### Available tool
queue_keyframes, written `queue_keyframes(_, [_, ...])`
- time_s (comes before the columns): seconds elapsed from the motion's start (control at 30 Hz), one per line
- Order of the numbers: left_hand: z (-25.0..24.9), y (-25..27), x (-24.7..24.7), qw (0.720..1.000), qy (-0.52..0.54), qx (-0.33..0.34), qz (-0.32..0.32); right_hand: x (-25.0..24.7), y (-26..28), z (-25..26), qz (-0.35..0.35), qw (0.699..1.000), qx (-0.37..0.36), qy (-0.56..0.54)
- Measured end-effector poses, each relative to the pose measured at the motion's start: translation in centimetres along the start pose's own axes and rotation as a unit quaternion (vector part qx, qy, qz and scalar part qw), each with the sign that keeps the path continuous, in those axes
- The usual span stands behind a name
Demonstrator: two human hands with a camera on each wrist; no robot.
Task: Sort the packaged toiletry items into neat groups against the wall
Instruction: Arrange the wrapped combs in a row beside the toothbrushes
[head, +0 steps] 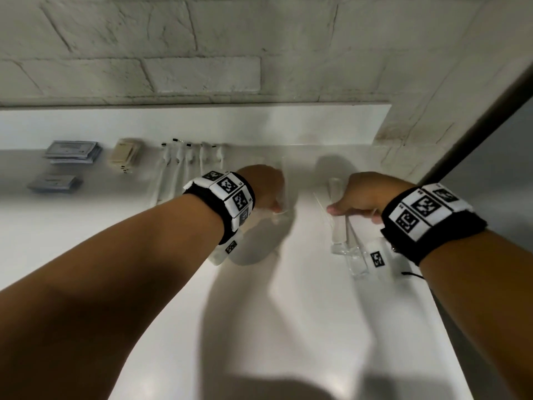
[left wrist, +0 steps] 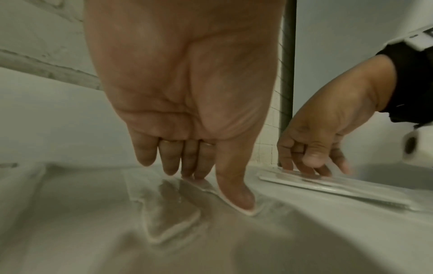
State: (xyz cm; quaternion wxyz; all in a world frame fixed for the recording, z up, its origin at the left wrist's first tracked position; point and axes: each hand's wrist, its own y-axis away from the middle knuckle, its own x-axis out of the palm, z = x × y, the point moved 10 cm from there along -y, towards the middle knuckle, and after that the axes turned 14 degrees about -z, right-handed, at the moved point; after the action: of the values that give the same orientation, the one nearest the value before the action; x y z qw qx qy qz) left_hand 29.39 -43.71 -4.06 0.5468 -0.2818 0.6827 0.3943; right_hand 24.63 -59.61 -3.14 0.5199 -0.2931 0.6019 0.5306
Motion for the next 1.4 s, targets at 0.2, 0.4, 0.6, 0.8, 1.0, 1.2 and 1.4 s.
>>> queue_keyframes(0.2, [-0.7,0.5,-0.7,0.999,-0.027,-0.039,0.001,3.4,1.9,1.7,0.069,0.998,0.0,-0.007])
queue_keyframes(0.4, [-0.6,0.5,-0.8,0.999,-0.019,-0.049,-0.003,1.2,0.4,0.9,0.061,0.989,0.068,-0.116])
queue_keyframes(0.6, [-0.6,0.5,-1.1,0.999,-0.016,-0.042,-0.009,2.8,-1.5,1.3,0.126,0.98,0.062,-0.143])
queue_keyframes(0.8, [-0.6,0.1,-1.0,0.999,-0.021,-0.03,-0.016,5.6,0.8,1.0,0.266,0.946,0.04,-0.18])
queue_keyframes(1.0, [-0.4,-0.2,-0.8,0.999,-0.018,-0.027,-0.025,0.9,-3.5,2.2,0.066,0.941,0.079,-0.321])
queue_keyframes(1.2, [-0.2,-0.3,-0.6,0.999,-0.013,-0.022,-0.03,-1.8,-4.7,3.7,-0.119,0.988,-0.075,-0.07])
queue_keyframes(1.4, [-0.1,-0.3,-0.7,0.999,-0.024,-0.019,-0.033,1.3,-2.5,6.7,-0.039,0.942,-0.271,0.191])
